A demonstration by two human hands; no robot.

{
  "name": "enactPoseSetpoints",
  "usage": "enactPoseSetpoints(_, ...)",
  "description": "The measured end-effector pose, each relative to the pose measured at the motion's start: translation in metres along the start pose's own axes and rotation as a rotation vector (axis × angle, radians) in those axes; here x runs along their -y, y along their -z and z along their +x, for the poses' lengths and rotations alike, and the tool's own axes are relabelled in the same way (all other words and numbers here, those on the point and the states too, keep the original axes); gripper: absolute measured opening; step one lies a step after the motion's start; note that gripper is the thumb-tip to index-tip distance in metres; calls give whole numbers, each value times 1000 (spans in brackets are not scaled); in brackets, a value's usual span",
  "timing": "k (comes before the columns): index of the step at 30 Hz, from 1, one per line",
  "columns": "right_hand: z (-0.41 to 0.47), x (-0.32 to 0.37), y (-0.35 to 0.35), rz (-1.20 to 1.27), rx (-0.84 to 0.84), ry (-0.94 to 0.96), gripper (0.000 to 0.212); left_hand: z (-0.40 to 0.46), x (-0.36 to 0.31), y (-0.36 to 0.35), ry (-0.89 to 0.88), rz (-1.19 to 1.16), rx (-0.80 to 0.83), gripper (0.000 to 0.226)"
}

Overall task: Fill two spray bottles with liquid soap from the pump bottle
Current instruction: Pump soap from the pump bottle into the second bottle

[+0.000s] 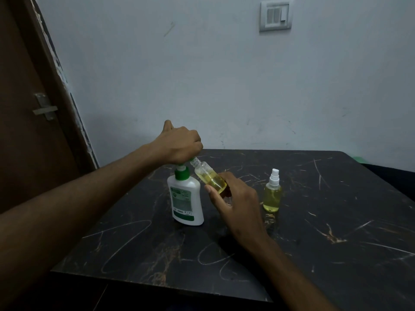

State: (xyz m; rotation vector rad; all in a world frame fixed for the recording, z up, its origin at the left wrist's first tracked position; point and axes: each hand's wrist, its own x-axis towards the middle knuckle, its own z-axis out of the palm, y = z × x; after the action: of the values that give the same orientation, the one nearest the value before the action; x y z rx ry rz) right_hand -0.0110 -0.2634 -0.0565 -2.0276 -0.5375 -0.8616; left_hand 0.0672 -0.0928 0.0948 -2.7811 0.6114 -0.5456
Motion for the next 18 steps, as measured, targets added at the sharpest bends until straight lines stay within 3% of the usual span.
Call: enactPoseSetpoints(18,-1,0,1,10,-1,1,21,3,2,4,-8,-19,-29,39)
